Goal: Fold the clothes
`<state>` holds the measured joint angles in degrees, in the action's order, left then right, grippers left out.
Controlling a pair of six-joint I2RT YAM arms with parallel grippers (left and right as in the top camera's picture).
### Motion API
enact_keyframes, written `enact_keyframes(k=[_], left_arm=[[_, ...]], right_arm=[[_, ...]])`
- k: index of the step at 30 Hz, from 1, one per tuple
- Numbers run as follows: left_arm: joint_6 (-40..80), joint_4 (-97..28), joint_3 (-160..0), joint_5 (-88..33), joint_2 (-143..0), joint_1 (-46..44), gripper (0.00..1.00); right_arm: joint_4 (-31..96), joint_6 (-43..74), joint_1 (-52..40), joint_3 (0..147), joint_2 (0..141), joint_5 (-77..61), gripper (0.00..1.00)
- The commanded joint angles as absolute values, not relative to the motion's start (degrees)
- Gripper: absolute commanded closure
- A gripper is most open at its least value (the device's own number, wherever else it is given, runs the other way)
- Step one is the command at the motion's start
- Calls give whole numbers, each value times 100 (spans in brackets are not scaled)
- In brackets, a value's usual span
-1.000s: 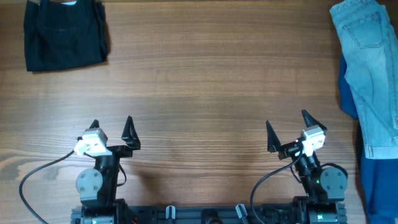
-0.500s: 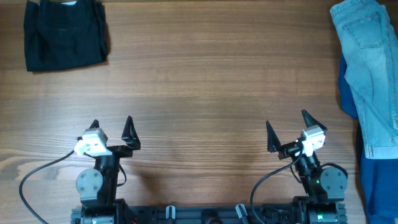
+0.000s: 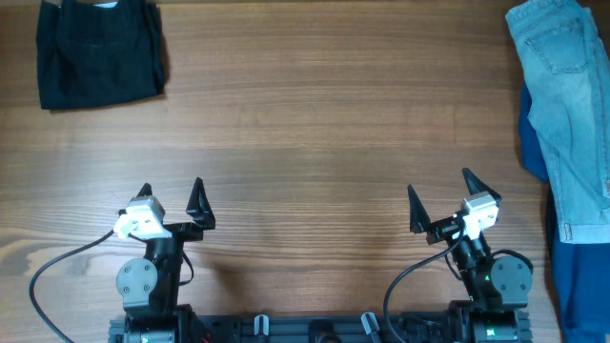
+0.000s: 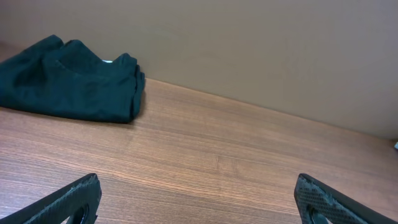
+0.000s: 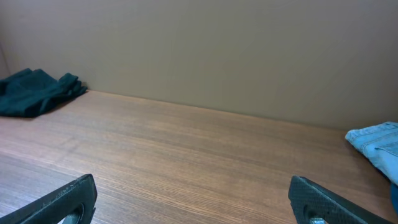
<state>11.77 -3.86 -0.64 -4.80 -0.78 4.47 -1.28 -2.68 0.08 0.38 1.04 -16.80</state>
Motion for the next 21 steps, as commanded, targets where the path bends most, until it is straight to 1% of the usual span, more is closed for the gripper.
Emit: enact_keyframes(k=[1, 17, 21], left_arm=[[1247, -410, -34, -467, -16, 478, 0], [1245, -410, -34, -467, -16, 478, 0], [1247, -408, -34, -467, -16, 478, 0]], right_arm=[[-139, -285, 5, 30, 60, -1629, 0], [-139, -294, 5, 30, 60, -1629, 0], [-141, -460, 8, 30, 60, -1479, 0]])
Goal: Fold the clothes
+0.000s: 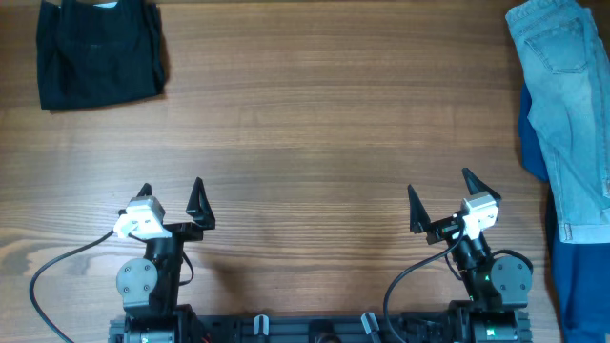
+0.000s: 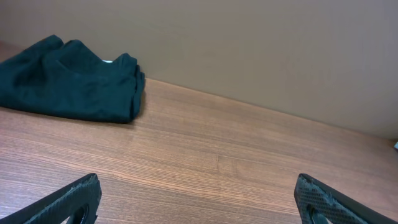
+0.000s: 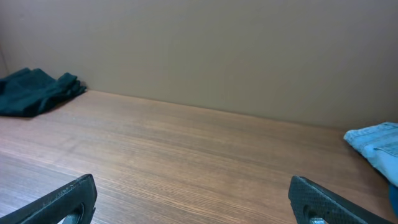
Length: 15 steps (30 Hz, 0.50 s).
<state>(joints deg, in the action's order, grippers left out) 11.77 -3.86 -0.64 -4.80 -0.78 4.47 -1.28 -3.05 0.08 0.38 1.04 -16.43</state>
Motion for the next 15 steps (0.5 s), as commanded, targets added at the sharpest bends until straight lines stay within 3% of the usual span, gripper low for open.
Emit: enact_keyframes(k=[1, 15], left_arm=[[1247, -408, -34, -469, -16, 478, 0], [1223, -342, -34, -491, -54, 478, 0]], right_arm=[[-141, -462, 5, 30, 60, -1476, 0], [-766, 156, 5, 169, 89, -1918, 0]])
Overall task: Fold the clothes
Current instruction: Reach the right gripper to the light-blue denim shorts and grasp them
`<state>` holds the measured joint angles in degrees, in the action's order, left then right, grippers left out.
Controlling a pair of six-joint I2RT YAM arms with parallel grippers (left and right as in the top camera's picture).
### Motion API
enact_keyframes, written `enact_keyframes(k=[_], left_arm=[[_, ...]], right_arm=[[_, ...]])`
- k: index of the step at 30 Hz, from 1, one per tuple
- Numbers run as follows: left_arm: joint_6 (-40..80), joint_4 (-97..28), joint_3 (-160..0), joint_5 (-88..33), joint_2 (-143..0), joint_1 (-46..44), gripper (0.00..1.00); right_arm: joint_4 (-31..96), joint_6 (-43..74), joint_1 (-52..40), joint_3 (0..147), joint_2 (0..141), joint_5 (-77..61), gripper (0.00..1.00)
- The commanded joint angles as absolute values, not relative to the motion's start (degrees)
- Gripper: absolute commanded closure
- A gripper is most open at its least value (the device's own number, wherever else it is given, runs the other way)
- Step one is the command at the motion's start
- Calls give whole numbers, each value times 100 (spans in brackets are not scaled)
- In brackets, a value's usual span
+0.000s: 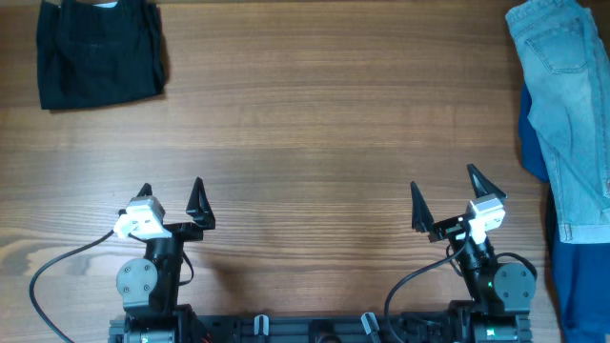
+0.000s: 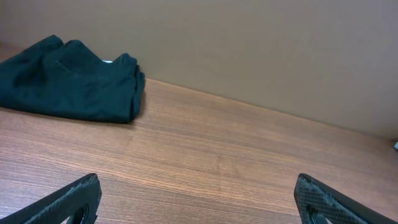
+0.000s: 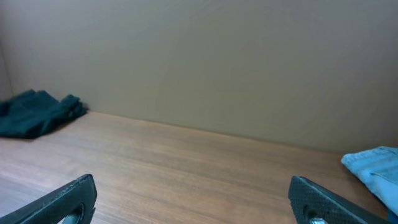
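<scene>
A folded dark green garment (image 1: 98, 50) lies at the table's far left corner, also seen in the left wrist view as a dark bundle (image 2: 68, 87). Light blue jeans (image 1: 564, 105) lie unfolded along the right edge over a darker blue garment (image 1: 577, 286); the jeans' corner (image 3: 373, 165) shows in the right wrist view. My left gripper (image 1: 172, 192) stands open at the near left with nothing between its fingers. My right gripper (image 1: 446, 193) stands open at the near right, also empty, well left of the jeans.
The wooden table (image 1: 315, 124) stretches between the two clothing piles. A beige wall (image 3: 199, 62) rises behind the far edge. Black cables (image 1: 57, 272) loop beside the arm bases at the near edge.
The right gripper has shifted slightly to the right and tilted up, so its view shows more wall. The left arm and the clothes are unchanged.
Both grippers stood open and empty at the near edge at both earlier moments, with the dark garment folded at the far left and the jeans at the right. Only the right gripper has moved a little by now.
</scene>
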<state>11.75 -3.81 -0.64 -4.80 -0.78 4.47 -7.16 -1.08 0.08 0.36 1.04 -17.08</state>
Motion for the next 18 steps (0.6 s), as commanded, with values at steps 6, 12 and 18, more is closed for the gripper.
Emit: enact_keyframes(k=[6, 12, 18], left_arm=[[1225, -346, -377, -491, -200, 478, 0], [1225, -563, -1212, -624, -1070, 478, 0], [1223, -1203, -2578, -919, -2766, 478, 0]], right_arm=[[-766, 154, 5, 934, 805, -1940, 0], [-580, 145, 5, 2237, 2521, -2130, 0], [-27, 152, 5, 3892, 4403, -2379, 0]])
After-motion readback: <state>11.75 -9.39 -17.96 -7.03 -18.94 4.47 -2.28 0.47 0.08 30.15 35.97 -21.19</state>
